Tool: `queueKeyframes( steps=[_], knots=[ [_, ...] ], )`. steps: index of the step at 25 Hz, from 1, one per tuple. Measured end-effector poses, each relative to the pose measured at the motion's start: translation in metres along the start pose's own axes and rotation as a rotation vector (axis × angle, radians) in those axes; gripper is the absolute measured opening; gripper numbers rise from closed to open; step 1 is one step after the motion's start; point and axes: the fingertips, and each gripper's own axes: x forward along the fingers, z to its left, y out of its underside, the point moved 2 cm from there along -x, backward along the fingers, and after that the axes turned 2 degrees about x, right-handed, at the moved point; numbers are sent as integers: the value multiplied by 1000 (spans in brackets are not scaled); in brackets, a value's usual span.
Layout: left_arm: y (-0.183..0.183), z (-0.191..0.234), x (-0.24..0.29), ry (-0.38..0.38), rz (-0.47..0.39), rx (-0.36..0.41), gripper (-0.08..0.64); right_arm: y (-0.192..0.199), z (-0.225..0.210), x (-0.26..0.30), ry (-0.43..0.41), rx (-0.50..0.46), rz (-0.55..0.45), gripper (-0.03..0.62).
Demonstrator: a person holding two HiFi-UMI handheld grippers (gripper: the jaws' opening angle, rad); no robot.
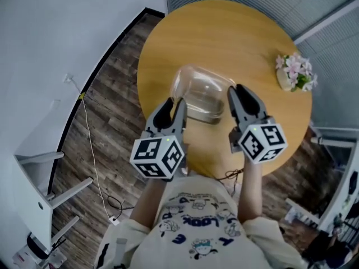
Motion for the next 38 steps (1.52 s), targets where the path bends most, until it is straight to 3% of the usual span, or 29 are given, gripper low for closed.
queueKeyframes(
  steps=[19,38],
  knots=[
    [-70,-22,-24,75,-167,119,124,-68,36,-22,46,-68,-201,86],
    [-88,-31,-27,108,-212,147,124,-84,42,-33,70,-83,-269,86]
  ],
)
